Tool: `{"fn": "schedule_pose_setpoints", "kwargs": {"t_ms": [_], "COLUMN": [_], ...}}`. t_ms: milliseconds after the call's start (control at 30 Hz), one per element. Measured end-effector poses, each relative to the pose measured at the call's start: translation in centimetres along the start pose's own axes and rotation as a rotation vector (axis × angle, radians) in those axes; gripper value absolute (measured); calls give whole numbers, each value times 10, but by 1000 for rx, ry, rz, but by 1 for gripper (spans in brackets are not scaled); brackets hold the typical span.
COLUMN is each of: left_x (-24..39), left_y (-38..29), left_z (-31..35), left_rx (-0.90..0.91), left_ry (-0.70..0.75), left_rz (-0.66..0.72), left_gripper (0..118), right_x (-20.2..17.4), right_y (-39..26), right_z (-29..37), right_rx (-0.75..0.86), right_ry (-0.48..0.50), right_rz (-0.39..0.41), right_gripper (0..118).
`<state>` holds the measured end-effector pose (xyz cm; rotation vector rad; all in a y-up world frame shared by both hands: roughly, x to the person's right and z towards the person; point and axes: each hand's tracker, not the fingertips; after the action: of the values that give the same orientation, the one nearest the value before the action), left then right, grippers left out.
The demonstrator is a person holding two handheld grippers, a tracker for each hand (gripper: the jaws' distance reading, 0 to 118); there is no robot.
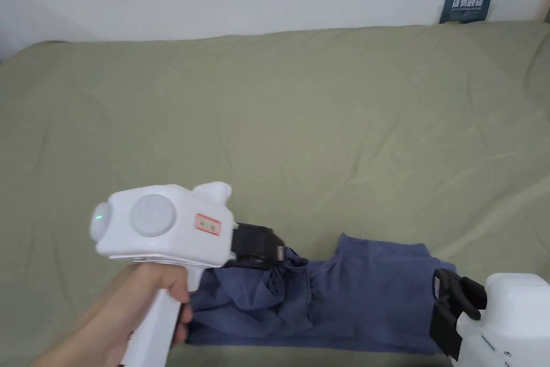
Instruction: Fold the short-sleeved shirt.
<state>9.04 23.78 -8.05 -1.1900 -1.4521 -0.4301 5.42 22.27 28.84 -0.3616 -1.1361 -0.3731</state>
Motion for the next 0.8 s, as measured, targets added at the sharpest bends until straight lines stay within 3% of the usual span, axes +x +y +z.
{"fn": "schedule_pose_setpoints", "kwargs": {"t_ms": [33, 133, 233, 367, 400, 467, 500, 700, 800], "left_x": [-12, -48, -65, -41, -36, -13, -10, -22, -28], "left_y": [-2, 1, -2, -20, -26, -40, -42, -34, -22], "left_z": [5, -2, -36, -97, -109, -133, -135, -108, -56], "left_rx": [18, 13, -33, -130, -149, -198, -141, -149, -53], "left_ry": [-17, 33, -15, -77, -177, -226, -81, -155, -207], "left_rz": [22, 55, 161, 153, 211, 224, 118, 175, 132], "left_gripper": [0, 0, 0, 0, 0, 0, 0, 0, 0], "right_x": [-2, -5, -7, -6, -5, -2, -1, -1, -7], "right_y": [0, -2, -3, -5, -5, -6, -7, -9, -6], "right_z": [-1, -3, -2, -4, -5, -6, -7, -12, -12], "right_rx": [-3, -13, -19, -37, -41, -47, -56, -71, -63], "right_ry": [3, 15, 19, 4, 0, -8, -12, -11, -3], "right_rz": [3, 12, 16, 15, 15, 15, 16, 20, 19], "right_gripper": [3, 3, 3, 3, 3, 3, 3, 3, 3]}}
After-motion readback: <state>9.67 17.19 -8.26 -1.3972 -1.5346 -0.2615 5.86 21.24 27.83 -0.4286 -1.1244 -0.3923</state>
